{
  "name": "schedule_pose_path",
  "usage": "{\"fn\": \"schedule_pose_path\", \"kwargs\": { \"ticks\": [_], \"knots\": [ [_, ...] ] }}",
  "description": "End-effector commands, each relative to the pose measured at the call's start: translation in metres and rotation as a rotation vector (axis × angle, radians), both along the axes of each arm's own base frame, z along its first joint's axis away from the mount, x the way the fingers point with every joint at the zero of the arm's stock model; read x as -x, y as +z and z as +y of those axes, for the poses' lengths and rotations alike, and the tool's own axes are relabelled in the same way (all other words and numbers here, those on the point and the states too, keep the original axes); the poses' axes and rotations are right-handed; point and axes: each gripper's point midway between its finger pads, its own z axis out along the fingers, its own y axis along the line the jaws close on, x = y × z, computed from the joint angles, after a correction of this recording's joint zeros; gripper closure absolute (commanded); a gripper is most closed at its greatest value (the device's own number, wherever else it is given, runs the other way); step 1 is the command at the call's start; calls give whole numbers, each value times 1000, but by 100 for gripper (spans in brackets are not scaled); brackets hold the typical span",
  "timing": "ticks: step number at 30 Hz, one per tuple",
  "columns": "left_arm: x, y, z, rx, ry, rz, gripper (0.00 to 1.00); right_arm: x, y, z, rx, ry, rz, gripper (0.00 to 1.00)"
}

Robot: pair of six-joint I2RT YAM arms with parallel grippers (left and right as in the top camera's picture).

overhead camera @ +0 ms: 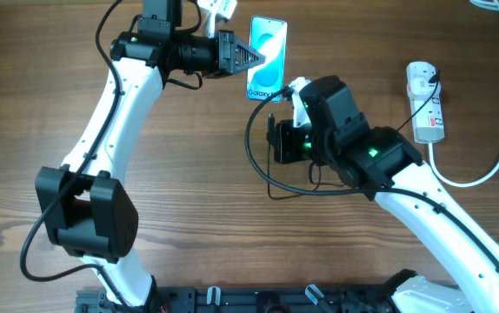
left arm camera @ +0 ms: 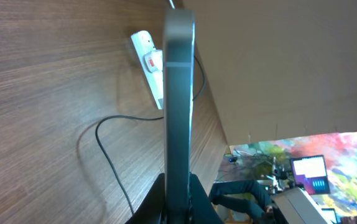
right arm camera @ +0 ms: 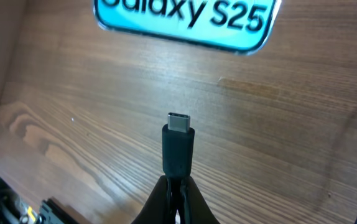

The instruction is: Plug charger to phone and switch on socket

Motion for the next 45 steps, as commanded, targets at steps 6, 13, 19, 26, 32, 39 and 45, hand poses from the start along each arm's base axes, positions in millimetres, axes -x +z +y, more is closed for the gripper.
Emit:
{"fn": "schedule_pose_path", "kwargs": {
  "ticks": [6,13,19,26,32,39,45],
  "knots": [
    [19,29,-9,101,-108,-54,96,-7,5,14,-78,-15,14,96],
    [20,28,-12,88,-131,-114,96,-11,1,13,-67,-35,17,96],
    [21,27,-15,88,-137,-115,96,-14,1,10,-55,-51,5,96],
    [24,30,-16,105,-149,-108,96,-17,-5,10,-42,-57,11,96],
    [24,30,-16,102,-158,-134,96,-20,-4,8,-35,-72,-5,96],
    [21,27,-15,82,-142,-140,96,-20,-4,9,-37,-70,-4,96],
    [19,28,-15,83,-142,-153,96,-17,-3,12,-52,-55,9,96]
  ]
}}
